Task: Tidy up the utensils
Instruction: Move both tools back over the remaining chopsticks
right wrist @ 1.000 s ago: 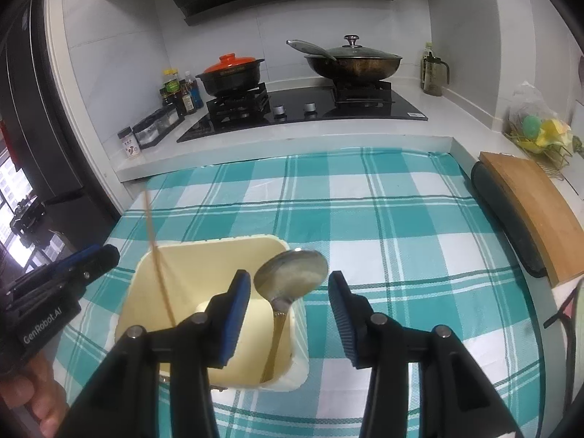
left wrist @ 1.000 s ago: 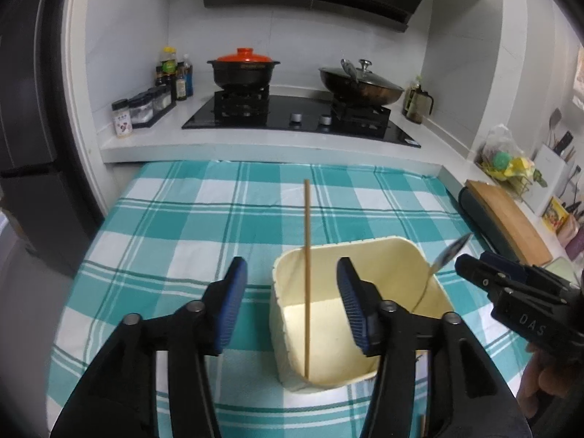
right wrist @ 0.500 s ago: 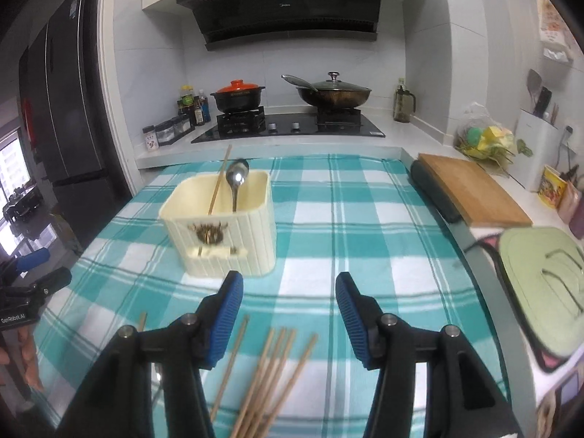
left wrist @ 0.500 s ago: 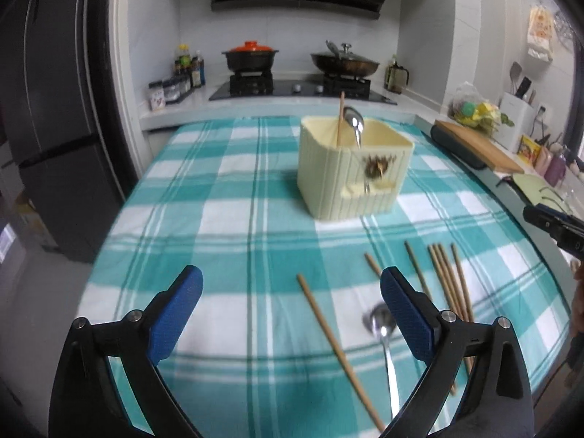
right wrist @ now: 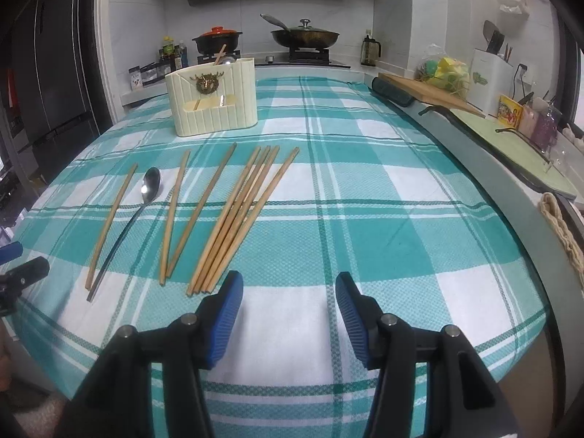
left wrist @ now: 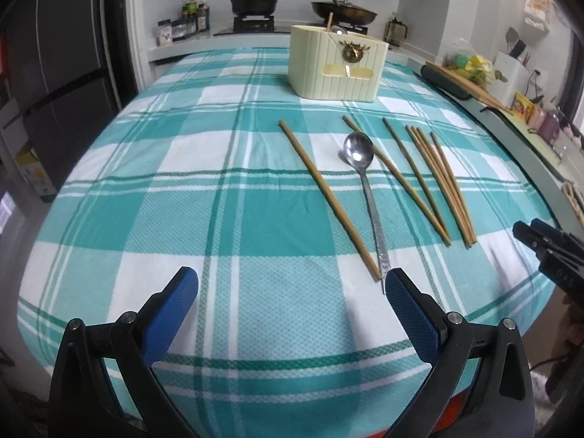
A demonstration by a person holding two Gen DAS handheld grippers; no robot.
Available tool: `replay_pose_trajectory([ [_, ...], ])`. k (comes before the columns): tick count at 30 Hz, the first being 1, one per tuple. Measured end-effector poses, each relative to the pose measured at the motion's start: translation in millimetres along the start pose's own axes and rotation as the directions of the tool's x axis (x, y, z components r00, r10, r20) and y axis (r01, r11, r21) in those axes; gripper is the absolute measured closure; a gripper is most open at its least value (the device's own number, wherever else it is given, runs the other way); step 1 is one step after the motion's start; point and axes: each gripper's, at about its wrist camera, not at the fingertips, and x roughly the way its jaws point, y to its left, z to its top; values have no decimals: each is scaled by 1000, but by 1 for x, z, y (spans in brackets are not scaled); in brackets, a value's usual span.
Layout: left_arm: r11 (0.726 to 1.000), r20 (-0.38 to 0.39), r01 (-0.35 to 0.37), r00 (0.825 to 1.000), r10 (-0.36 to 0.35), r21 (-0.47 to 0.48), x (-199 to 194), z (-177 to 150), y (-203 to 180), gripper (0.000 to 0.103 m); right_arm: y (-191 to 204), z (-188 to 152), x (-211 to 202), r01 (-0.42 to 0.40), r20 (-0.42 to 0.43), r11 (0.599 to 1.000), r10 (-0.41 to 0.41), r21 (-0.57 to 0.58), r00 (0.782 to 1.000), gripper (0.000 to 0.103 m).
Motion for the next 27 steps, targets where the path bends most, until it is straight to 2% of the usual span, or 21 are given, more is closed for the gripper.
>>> replay_pose_trajectory([
  [2, 1000, -8, 6, 1000, -7, -19, 0, -2, 0, 1, 3, -2, -6, 4, 6, 1000, -4, -6, 1000, 49],
  [10, 998, 3, -47, 999, 47, -34, -2, -2, -2, 1, 6, -7, -23, 4, 68, 999, -1, -38, 998, 49],
  [19, 991, -9, -134, 991, 134, -15, 0, -4, -6, 1, -5, -3, 0, -45, 40, 999, 45, 10, 998, 49],
  [27, 987, 0, -159, 987, 159, 16, 16, 22, -4, 1, -23, -8, 14, -57, 6, 995, 56, 83, 998, 49],
])
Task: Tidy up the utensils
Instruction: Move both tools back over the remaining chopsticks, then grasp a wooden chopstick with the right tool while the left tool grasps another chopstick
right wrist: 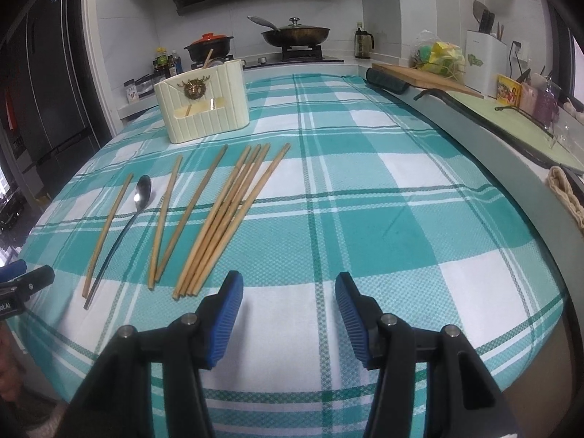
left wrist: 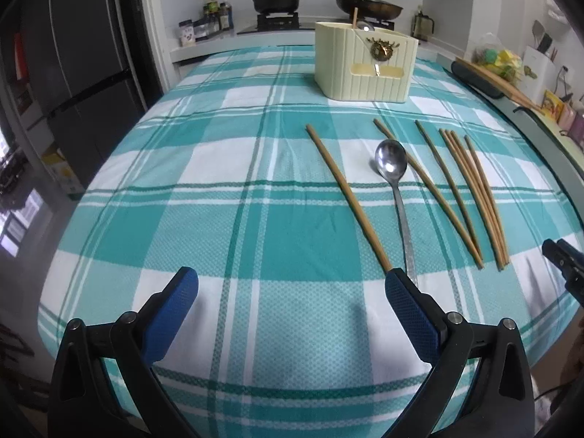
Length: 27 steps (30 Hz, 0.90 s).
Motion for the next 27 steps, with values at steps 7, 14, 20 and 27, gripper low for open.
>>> replay_pose_trajectory([
  [7, 999, 4, -17, 1000, 17, -31, 16, 20, 4, 1, 2, 23, 22, 2, -38, 1000, -2, -8, 999, 54],
  [14, 998, -33, -13, 999, 11, -64, 19, 4, 11, 1, 20, 52, 56, -76, -88, 997, 78, 28, 993, 60],
  [20, 994, -37, -34, 999, 31, -100, 19, -2, 26, 1, 30, 58, 83, -70, -142, 996, 77, 52, 987, 62],
  [27, 993, -45, -36, 998, 31, -108, 24, -3, 30, 1, 38, 56, 86, 31, -146, 999, -32, -11, 989, 65],
])
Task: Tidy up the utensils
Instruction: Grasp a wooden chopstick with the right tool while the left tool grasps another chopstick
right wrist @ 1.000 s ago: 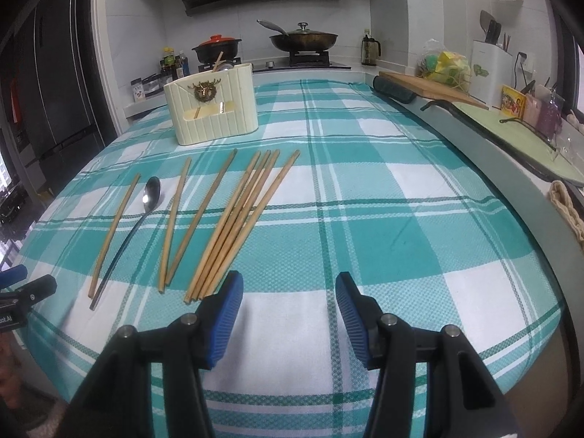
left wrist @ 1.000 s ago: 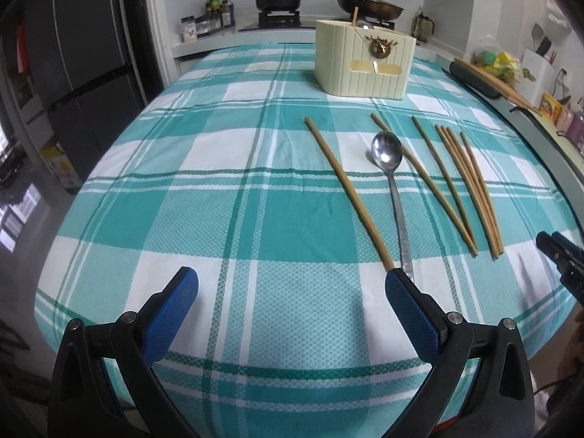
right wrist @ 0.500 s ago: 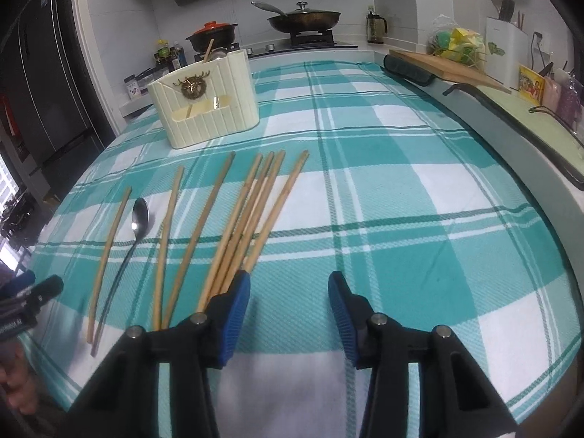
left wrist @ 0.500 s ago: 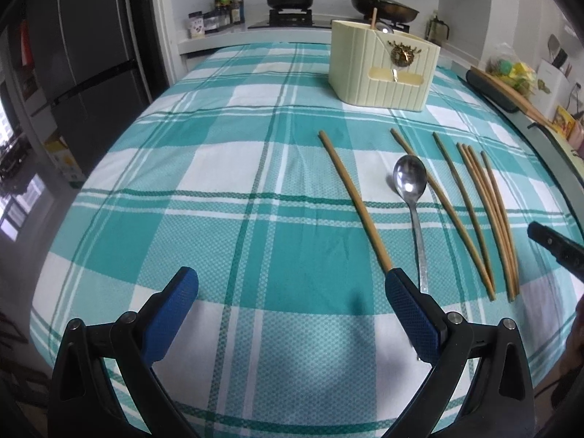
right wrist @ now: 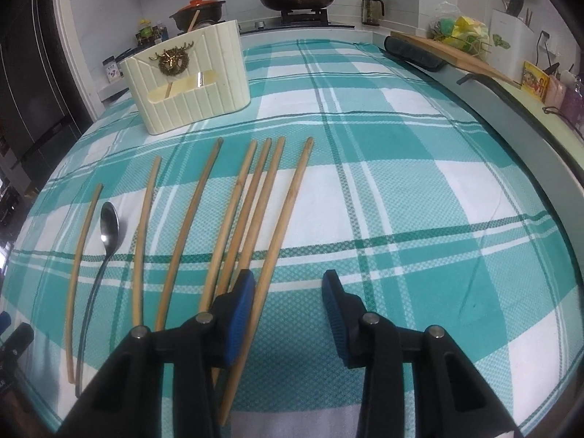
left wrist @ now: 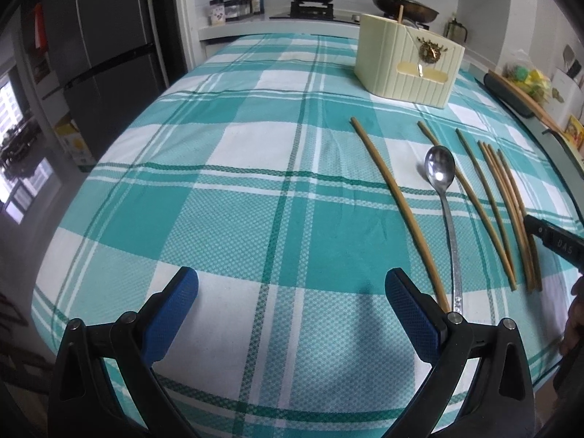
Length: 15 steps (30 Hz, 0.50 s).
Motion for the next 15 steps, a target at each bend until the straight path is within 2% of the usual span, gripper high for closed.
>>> replay_pose_trajectory([
  [5, 999, -16, 38, 999, -38, -2, 6, 7, -6, 1, 15, -5, -1, 82, 23, 989, -80, -126, 997, 65],
  [11, 997, -13, 83, 996, -83, 7, 10, 23, -20, 1, 2, -8, -4, 102, 44, 988, -98, -115, 994, 65],
  [15, 997, 11, 67, 998, -68, 45, 18, 33, -38, 1, -8, -10, -6, 95, 49, 991, -91, -92, 995, 62],
])
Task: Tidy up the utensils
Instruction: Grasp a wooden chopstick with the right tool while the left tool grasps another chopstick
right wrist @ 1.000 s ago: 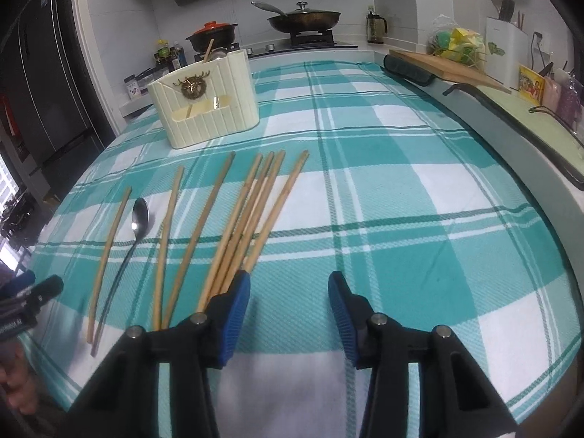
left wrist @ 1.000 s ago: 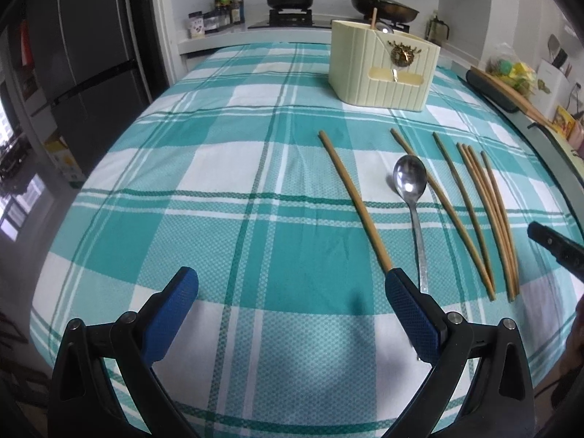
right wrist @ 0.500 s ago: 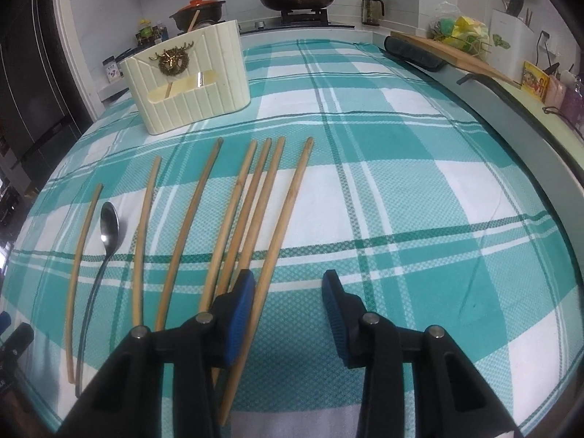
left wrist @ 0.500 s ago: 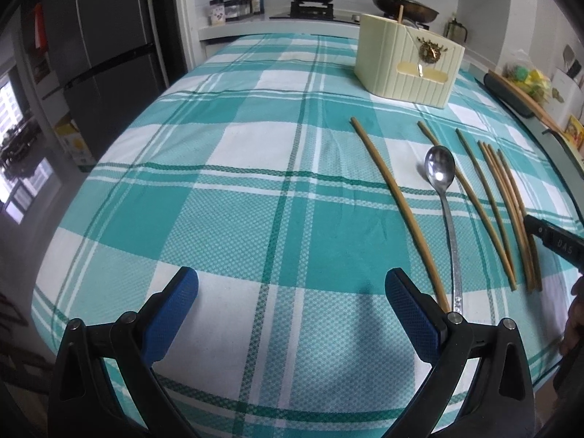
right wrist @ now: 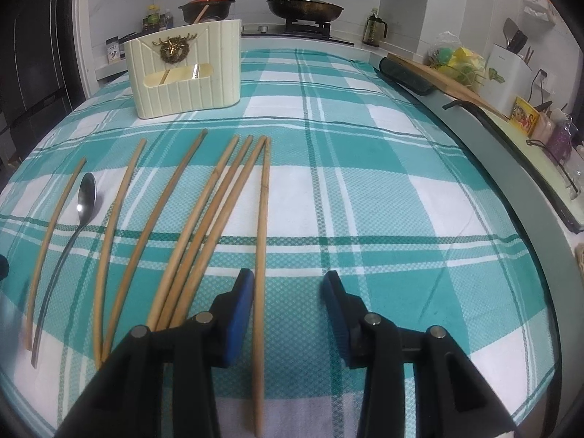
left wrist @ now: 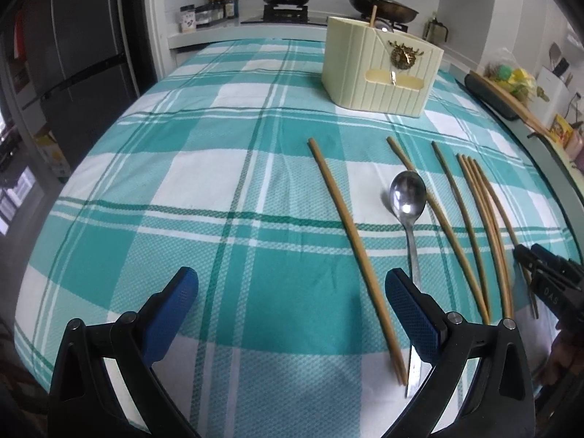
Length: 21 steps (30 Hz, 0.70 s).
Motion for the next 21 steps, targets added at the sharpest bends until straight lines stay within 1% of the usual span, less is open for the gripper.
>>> replay_pose_trajectory([
  [4, 998, -21, -30, 999, 31, 47, 19, 5, -18, 1, -6, -2, 0, -28, 8, 999, 28, 30, 1000, 62],
  [7, 991, -50, -94, 994, 99, 94, 33, 2, -24, 1, -6, -3, 1, -33, 18, 999, 33, 31, 999, 62],
  [9, 994, -52, -83, 995, 87, 78, 33, 0, -20, 1, -6, -4, 1, -35, 19, 999, 35, 32, 999, 62],
  [15, 994, -65, -84, 994, 89, 69, 32, -2, -3, 0, -7, -5, 0, -41, 22, 998, 40, 37, 999, 62],
  [19, 998, -96, -36, 995, 41, 52, 36, -1, 8, 0, -9, -4, 0, -56, 16, 998, 55, 39, 998, 61],
  [21, 997, -114, -16, 993, 25, 82, 37, 1, 9, 0, -8, -2, 1, -59, 7, 998, 59, 14, 998, 61],
])
